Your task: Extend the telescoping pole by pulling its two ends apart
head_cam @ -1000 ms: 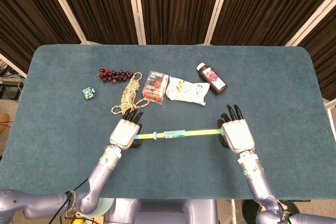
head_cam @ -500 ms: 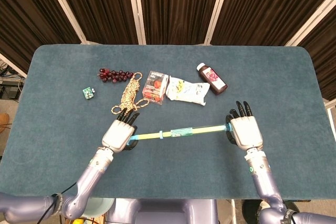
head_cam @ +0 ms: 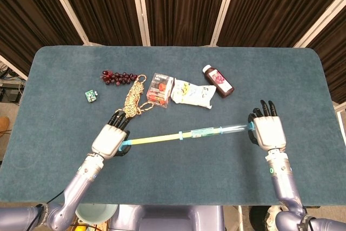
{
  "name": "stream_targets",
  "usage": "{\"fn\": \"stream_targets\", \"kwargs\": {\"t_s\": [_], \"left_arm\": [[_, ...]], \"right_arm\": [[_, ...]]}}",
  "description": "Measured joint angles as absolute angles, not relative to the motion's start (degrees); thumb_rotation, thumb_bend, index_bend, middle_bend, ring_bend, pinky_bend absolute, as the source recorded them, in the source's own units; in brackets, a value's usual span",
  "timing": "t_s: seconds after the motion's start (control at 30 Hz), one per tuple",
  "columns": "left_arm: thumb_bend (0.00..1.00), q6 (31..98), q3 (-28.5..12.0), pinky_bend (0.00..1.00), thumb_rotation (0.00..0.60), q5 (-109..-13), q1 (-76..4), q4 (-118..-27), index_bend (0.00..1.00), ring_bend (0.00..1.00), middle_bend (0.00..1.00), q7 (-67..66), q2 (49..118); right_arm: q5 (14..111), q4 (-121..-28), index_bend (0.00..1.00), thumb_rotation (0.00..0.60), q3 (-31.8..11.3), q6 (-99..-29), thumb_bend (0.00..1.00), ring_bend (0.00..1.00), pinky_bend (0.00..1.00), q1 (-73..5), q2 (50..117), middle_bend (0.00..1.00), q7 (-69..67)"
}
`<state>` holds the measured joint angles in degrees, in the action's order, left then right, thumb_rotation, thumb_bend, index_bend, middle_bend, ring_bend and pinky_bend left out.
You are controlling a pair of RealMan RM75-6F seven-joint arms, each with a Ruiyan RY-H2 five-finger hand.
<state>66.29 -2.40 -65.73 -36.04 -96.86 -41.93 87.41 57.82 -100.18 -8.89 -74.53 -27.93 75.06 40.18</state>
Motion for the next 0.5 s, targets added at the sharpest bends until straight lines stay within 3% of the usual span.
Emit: {"fn": "stream_targets", "kwargs": {"t_s": [0.5], "left_arm": [[0.42,66.80,0.43,0.00,0.600,-69.70,-33.85,-99.61,0.60,0.00,0.09,-39.26,81.25]], "right_arm": [[56.03,-98.20,0.92,0.600,-10.31,-74.53,0.56,0.04,0.00,-27.30,72.05,0.29,38.22]]}}
